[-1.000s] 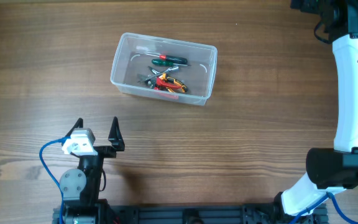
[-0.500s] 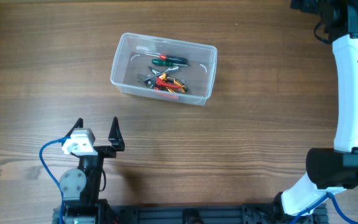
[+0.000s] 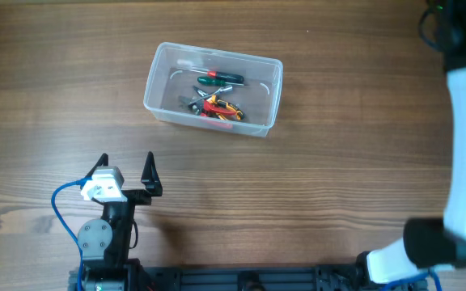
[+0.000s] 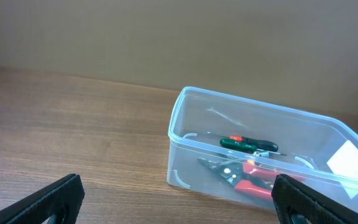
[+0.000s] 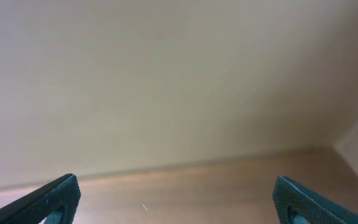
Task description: Pack container
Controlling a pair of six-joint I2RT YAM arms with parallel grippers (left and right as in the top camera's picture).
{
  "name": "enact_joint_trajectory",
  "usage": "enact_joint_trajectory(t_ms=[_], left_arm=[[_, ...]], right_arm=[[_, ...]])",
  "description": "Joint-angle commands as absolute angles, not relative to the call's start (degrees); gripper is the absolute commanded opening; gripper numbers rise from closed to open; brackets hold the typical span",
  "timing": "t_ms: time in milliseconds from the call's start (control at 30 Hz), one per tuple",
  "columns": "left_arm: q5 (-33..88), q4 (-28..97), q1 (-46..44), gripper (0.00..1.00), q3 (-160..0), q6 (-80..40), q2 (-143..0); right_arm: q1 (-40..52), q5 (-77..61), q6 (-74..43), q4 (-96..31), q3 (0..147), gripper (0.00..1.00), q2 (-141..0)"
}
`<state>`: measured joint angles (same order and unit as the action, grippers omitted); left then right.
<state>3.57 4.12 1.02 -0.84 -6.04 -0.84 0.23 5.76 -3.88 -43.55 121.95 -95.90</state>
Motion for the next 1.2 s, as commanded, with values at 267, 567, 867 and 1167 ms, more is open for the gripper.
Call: enact_joint_trajectory(t_ms=[267,567,867,1167], left_arm=[[4.47,4.10,0.91,1.00,-0.34,-4.69,-0.38],[4.47,4.10,0.91,1.00,-0.34,-4.69,-0.38],[4.47,4.10,0.91,1.00,-0.34,-4.69,-0.38],[4.47,4.10,0.91,1.00,-0.34,-4.69,-0.38]], right_arm=[[0.56,1.21,-3.36,-38.15,114.21,1.00,-80.53],[0.30,0.69,-1.74,-18.50,81.56,1.00,-61.52],[0.30,-0.12,-6.61,-1.69,49.01,1.00,-44.27],[0.30,-6.63,-2.55,10.41,27.62,1.00,-31.07]])
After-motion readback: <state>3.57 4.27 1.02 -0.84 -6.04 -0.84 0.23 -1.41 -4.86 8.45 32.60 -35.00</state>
